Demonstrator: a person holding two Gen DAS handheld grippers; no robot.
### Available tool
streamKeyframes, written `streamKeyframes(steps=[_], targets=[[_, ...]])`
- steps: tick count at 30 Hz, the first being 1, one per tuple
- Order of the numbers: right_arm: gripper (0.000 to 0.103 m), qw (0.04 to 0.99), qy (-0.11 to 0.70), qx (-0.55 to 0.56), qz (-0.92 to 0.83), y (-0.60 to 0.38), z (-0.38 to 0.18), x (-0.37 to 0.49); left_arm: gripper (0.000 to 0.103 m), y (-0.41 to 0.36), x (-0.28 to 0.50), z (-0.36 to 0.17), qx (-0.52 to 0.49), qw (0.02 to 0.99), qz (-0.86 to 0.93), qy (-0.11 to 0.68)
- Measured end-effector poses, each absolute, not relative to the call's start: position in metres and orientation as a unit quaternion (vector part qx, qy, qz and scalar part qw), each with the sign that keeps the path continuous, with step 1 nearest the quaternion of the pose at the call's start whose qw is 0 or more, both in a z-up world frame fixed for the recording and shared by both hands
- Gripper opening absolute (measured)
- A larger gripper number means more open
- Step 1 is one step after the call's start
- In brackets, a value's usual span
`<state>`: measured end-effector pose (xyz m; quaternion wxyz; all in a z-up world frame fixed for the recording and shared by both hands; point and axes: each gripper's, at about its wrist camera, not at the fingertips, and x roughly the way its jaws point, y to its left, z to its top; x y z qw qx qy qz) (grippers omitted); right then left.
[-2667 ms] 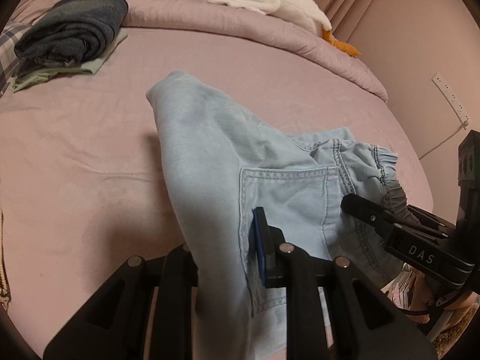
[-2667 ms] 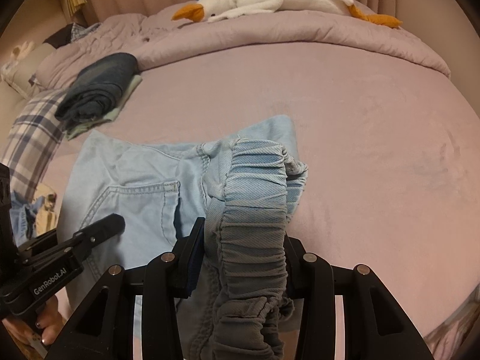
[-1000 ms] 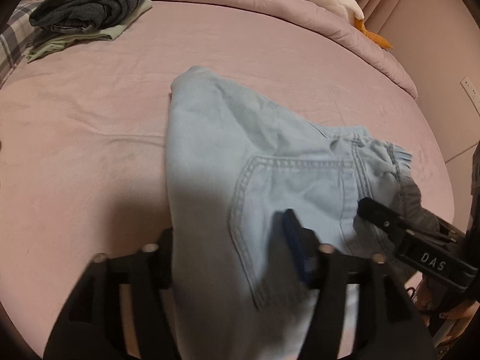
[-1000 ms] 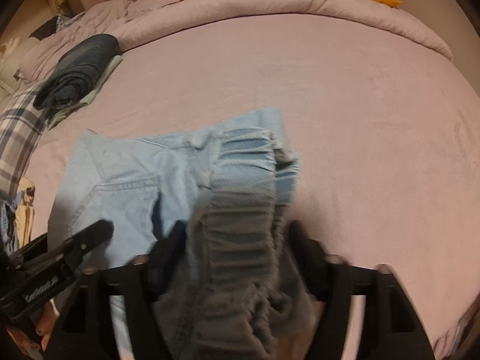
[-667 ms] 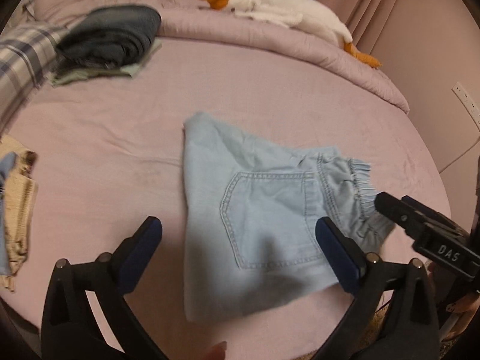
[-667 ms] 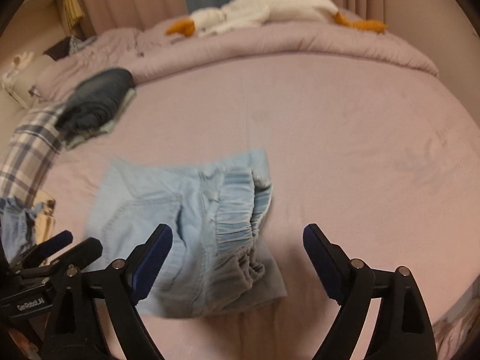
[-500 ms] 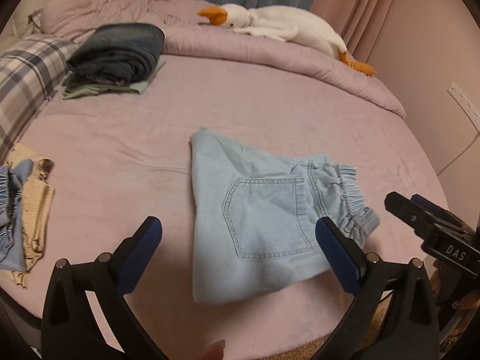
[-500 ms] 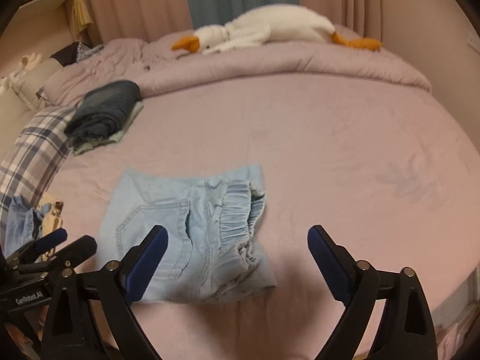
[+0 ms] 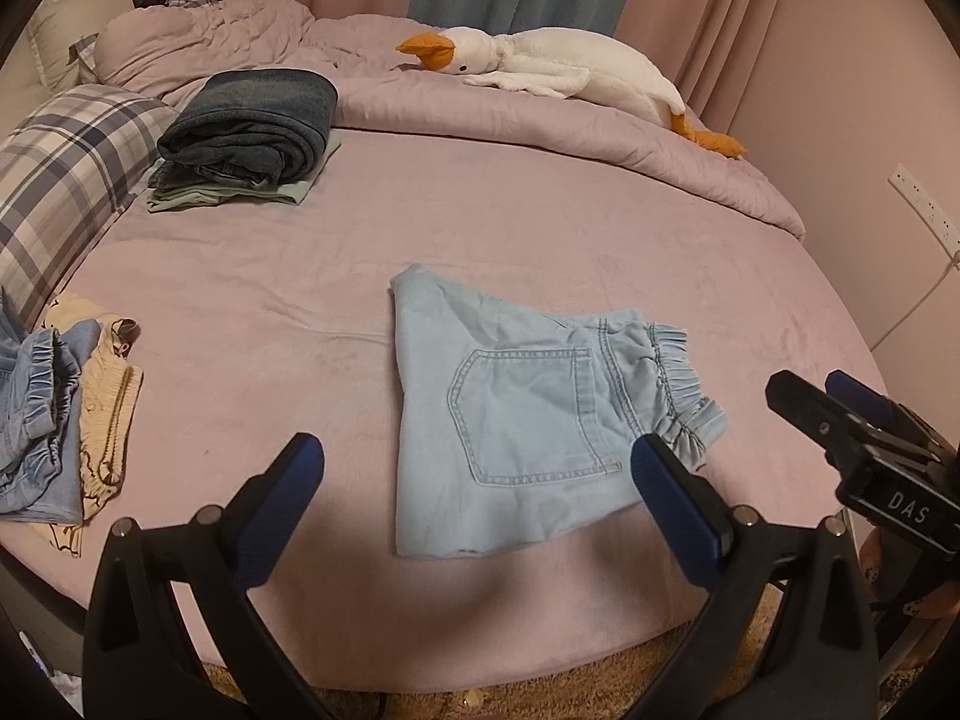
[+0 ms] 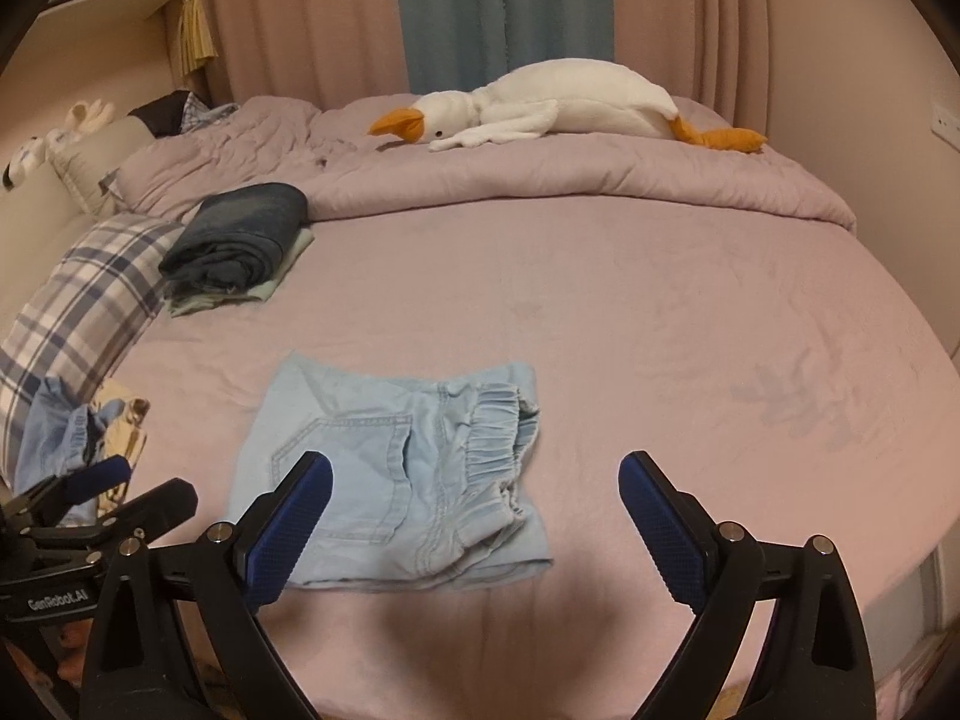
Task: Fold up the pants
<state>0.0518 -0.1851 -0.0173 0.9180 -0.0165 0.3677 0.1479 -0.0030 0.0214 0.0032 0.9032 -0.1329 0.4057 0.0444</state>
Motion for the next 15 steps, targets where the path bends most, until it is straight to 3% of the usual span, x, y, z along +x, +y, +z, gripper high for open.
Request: streamKeyframes(steps=[15], targets=[[0.096, 0.917, 0.371, -0.025, 0.143, -0.1804, -0.0172, 0.0448, 0.102, 0.019, -0.0116, 0.0078, -0.135, 0.904, 0.041, 0.402]])
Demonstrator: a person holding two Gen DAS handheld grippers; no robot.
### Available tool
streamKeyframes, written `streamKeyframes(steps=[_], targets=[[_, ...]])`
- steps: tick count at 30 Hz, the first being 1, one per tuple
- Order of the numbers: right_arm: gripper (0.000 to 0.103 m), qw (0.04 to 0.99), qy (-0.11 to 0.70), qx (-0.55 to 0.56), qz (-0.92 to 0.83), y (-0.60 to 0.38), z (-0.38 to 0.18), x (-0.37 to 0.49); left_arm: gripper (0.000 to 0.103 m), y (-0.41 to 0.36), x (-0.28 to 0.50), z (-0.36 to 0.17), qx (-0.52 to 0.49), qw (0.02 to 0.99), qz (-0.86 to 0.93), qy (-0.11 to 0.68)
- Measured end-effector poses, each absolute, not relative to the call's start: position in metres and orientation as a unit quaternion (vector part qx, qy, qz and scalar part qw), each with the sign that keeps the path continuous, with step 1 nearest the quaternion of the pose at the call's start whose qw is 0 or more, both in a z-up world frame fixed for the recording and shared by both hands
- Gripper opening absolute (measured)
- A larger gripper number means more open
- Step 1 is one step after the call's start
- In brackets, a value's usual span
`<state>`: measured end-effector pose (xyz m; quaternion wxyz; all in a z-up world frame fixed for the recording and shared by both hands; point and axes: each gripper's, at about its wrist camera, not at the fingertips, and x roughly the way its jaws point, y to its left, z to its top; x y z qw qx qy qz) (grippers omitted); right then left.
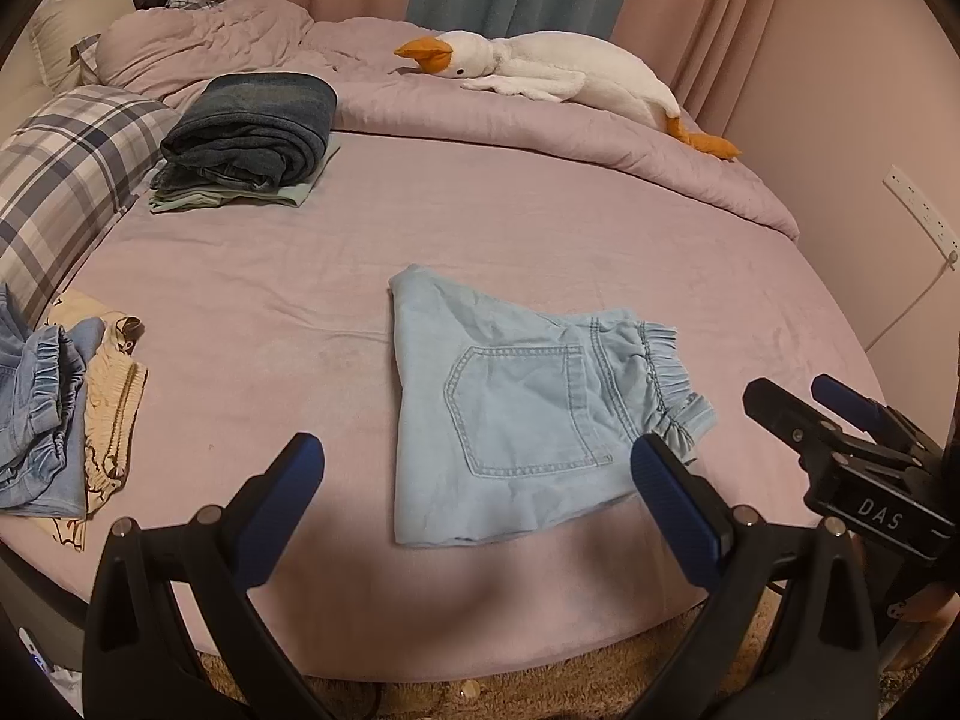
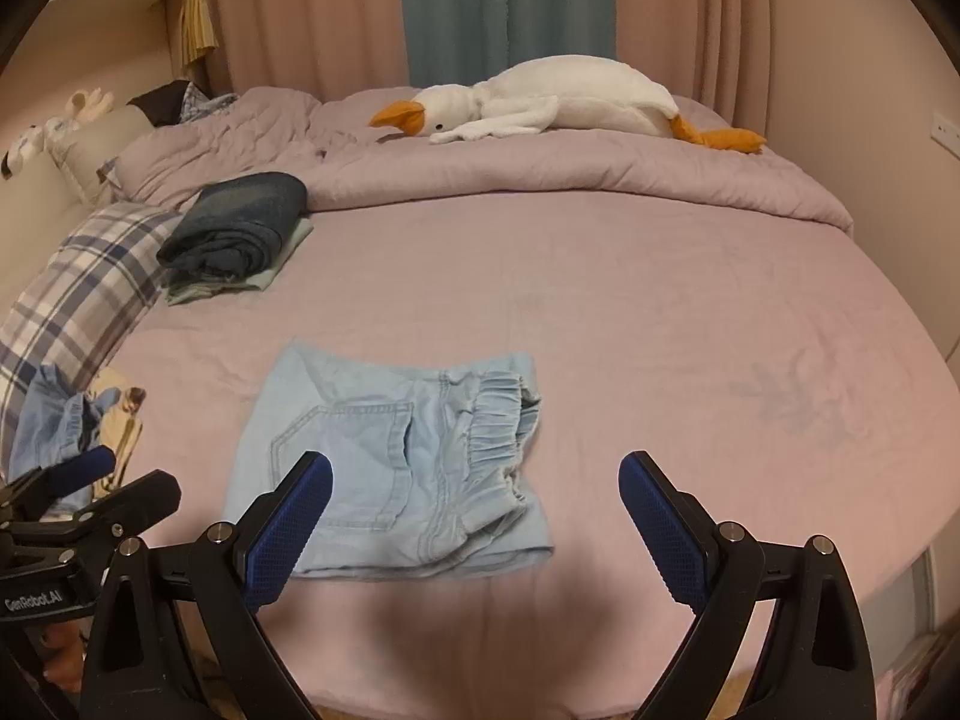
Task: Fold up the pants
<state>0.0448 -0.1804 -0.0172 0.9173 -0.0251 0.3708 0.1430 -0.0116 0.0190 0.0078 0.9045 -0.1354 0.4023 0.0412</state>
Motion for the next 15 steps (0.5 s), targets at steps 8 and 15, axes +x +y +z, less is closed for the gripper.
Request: streamKeyframes(steps=[8, 15], targets=[[0.096, 0.917, 0.372, -0.026, 0.141, -0.1809, -0.0169, 0.0433, 0.102, 0.0156, -0.014, 0.0083, -0.132, 0.905, 0.037, 0.402], [0.096, 0.916, 0.375, -0.026, 0.14, -0.1813, -0.0186, 0.043, 0.102, 0.0145, -0.0151, 0.009, -0.131, 0.905, 0.033, 0.402]])
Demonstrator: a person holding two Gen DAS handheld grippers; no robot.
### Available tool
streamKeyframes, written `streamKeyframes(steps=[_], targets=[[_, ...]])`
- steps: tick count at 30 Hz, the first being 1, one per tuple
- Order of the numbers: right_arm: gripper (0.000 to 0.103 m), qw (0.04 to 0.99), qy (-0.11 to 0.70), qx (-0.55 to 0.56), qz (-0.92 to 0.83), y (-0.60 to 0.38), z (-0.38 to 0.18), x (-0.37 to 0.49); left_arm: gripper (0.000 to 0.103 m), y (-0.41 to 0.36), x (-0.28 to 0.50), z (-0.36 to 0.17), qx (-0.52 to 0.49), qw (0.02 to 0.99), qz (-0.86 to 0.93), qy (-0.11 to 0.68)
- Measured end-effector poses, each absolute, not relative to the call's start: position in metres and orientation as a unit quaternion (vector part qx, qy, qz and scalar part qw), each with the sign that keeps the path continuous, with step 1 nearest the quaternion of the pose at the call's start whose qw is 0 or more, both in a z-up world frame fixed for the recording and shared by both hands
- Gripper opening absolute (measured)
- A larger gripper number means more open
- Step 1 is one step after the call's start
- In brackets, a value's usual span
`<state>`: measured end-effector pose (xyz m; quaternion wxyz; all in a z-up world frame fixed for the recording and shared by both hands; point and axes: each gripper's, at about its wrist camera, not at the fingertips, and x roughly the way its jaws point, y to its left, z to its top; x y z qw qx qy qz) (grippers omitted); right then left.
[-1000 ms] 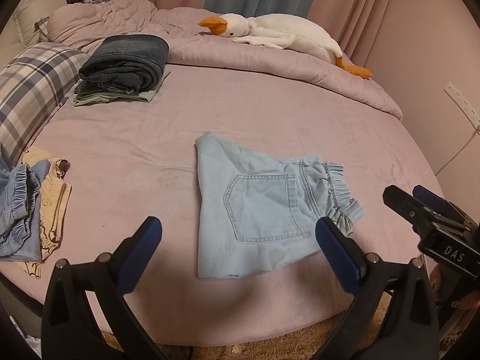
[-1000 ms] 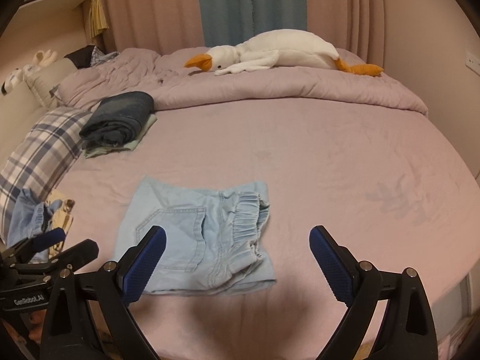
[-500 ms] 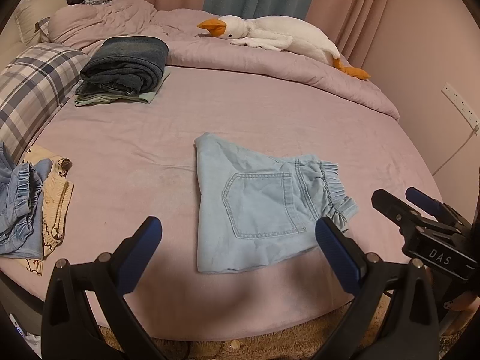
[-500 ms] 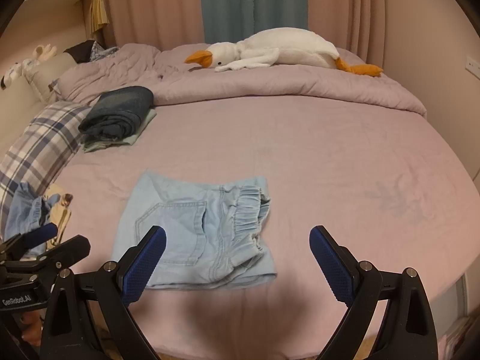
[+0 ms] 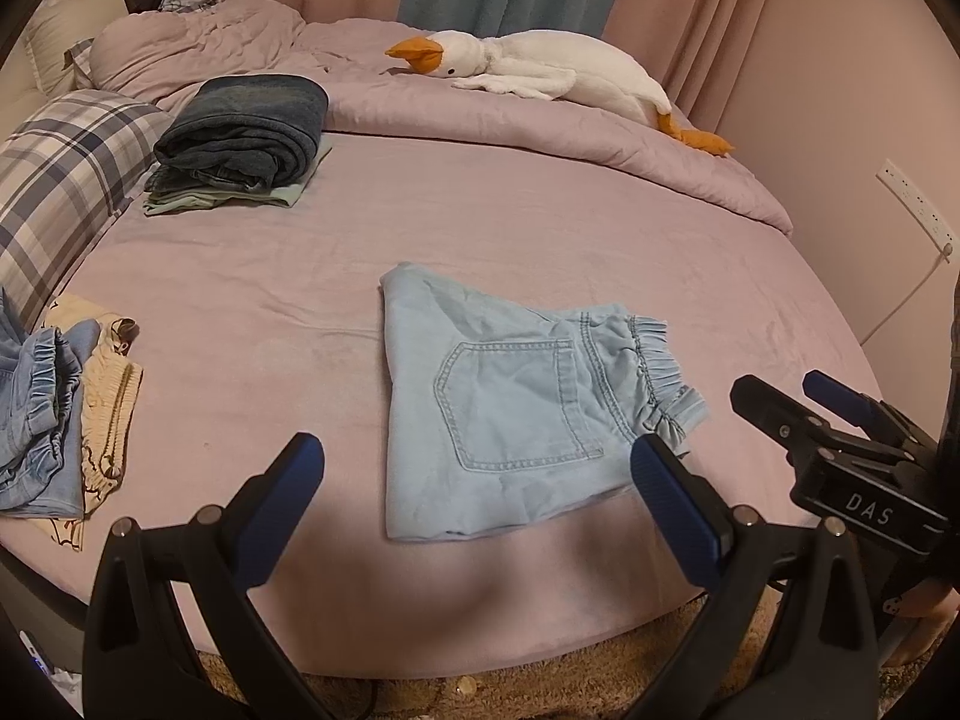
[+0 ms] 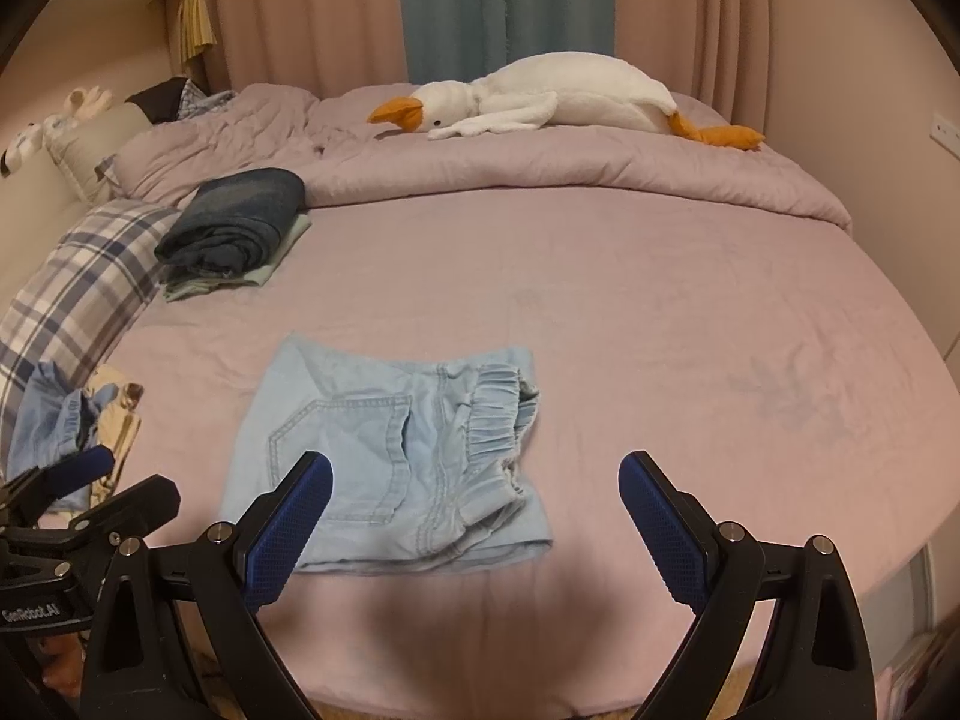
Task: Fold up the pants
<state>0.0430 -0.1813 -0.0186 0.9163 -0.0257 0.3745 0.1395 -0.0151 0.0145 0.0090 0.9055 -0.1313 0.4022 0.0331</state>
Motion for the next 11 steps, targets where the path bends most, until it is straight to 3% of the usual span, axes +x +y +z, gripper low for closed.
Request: streamKeyframes(steps=[11], targets=[[0.096, 0.916, 0.375, -0.026, 0.138, -0.181, -0.0187, 0.0427, 0.102, 0.013, -0.0164, 0.0091, -0.131, 0.906, 0.034, 0.401]])
